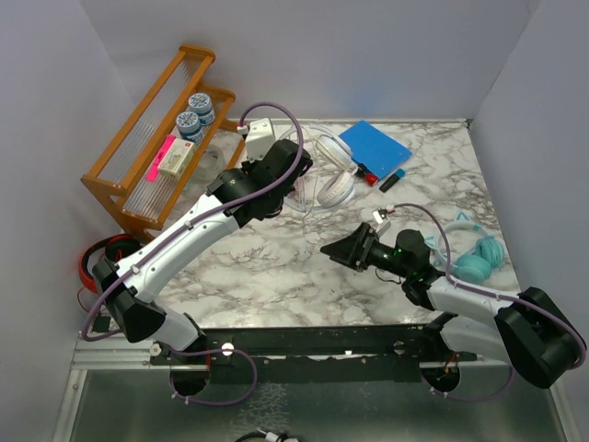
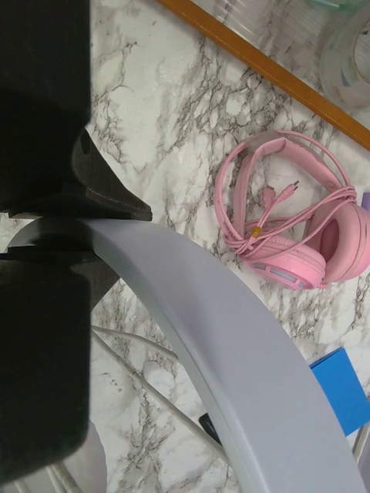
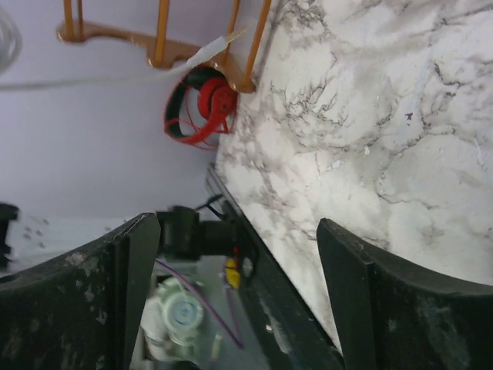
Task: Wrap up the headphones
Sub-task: Wrap the headphones cable around the headphones.
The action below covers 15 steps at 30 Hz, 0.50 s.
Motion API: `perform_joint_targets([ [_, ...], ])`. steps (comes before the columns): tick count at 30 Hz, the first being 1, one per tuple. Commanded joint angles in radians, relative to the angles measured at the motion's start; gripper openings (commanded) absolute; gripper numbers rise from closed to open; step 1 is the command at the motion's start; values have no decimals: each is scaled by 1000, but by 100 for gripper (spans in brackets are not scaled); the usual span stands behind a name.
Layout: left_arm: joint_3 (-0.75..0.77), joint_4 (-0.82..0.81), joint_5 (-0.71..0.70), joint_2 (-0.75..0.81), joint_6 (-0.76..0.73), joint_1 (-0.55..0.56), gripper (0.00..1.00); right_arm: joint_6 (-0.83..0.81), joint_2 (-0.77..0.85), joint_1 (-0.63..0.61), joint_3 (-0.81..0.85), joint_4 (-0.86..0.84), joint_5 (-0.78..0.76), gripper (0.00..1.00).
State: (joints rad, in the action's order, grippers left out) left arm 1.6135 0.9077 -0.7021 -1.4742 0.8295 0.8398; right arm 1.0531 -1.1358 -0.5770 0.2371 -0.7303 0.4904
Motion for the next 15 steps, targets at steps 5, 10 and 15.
perform_joint_targets([
  [5,-5,-35,42,36,47,-8,0,621,-67,-18,86,189,-191,93],
  [10,4,-38,49,31,53,-10,0,833,-127,-45,61,68,-248,91],
  [15,-1,-41,60,32,59,-10,0,946,-160,-74,74,-24,-315,87],
])
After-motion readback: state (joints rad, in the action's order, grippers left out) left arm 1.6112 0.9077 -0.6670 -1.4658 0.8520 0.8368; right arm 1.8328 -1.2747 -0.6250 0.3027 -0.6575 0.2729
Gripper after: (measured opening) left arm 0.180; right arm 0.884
